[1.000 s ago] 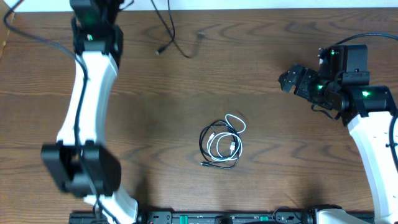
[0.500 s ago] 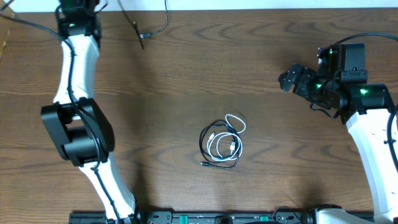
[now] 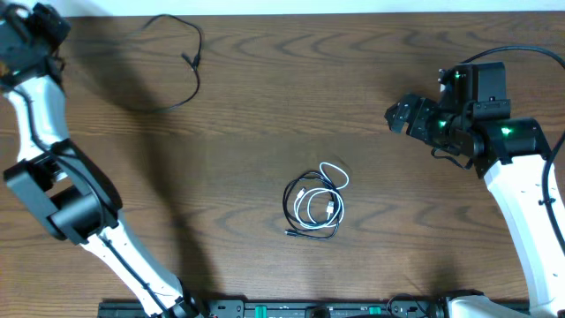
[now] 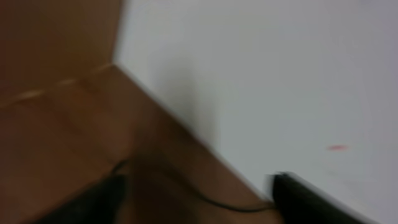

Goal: Untangle cables

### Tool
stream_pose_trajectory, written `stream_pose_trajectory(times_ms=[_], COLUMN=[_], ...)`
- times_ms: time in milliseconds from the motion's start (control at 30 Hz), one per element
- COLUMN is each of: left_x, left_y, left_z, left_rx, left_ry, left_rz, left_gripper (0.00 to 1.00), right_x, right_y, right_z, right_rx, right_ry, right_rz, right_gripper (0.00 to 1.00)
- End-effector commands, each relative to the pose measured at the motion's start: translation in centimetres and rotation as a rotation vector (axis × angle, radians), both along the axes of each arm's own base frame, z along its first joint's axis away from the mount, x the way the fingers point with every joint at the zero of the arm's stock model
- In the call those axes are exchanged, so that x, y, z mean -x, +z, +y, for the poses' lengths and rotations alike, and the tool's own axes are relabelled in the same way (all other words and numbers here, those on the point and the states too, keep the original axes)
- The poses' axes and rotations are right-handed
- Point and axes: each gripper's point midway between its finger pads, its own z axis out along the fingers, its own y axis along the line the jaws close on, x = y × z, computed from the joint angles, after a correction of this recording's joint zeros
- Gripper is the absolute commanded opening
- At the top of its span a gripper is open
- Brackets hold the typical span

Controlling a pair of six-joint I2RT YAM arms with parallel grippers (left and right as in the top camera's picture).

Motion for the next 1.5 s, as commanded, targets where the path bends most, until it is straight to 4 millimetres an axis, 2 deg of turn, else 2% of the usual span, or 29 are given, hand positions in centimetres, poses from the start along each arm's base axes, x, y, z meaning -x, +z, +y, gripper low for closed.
stream_pose_trajectory(times_ms=[0,133,233,333,400,567,667,767,933,1100,1200,1333,1367,1467], left_x=[1.2,2.4,2.4,1.4,0.5,-0.8,-1.5,-1.2,0.6,4.1,5.8,6.7,6.8,7.9], left_y=[0.8,0.4,0.7,0.7,0.0,-2.4,-4.4,-6.7,-9.8,-12.2,-13.1,-13.8,-13.9,-14.2], left_z=[1.9,2.5,1.6,-1.6,-4.4,-10.7,-14.8,-17.3,-18.3,-19.0,-19.2,-19.5,-19.6,-18.2], left_rx=[-0.115,-0.096,-0.094,-0.074,-0.038,0.008,-0.014,-0.038,-0.132,-0.110,-0.075,-0.053,-0.039,0.085], left_ry=[-0.005,-0.001,-0.035,-0.159,-0.241,-0.349,-0.440,-0.448,-0.414,-0.459,-0.470,-0.474,-0.461,-0.231], left_rz=[0.054,0.091,0.106,0.101,0.109,0.183,0.249,0.358,0.553,0.726,0.794,0.832,0.834,0.844], left_gripper=[0.88,0.88,0.84,0.75,0.72,0.73,0.76,0.77,0.77,0.77,0.77,0.78,0.87,0.92], right_x=[0.0,0.1,0.2,0.3,0.3,0.3,0.4,0.6,0.8,0.8,0.6,0.6,0.6,0.6], right_y=[0.1,0.1,0.0,0.0,0.1,0.0,-0.2,-0.2,-0.2,-0.2,-0.1,-0.2,-0.2,-0.3], right_z=[0.3,0.6,0.9,1.2,1.6,2.5,3.1,3.6,4.2,4.3,4.3,4.3,4.3,4.3], right_rx=[0.002,0.003,0.003,0.003,0.003,0.003,0.003,0.003,0.004,0.006,0.005,0.005,0.005,0.006], right_ry=[0.002,0.011,0.019,0.028,0.038,0.065,0.080,0.095,0.113,0.114,0.114,0.114,0.114,0.114], right_rz=[-0.004,0.000,0.003,0.002,-0.003,-0.006,-0.003,-0.002,-0.002,-0.004,-0.009,-0.007,-0.006,-0.002], right_gripper=[0.96,0.96,0.96,0.97,0.97,0.98,0.99,0.99,0.99,0.99,0.99,0.99,0.99,0.99])
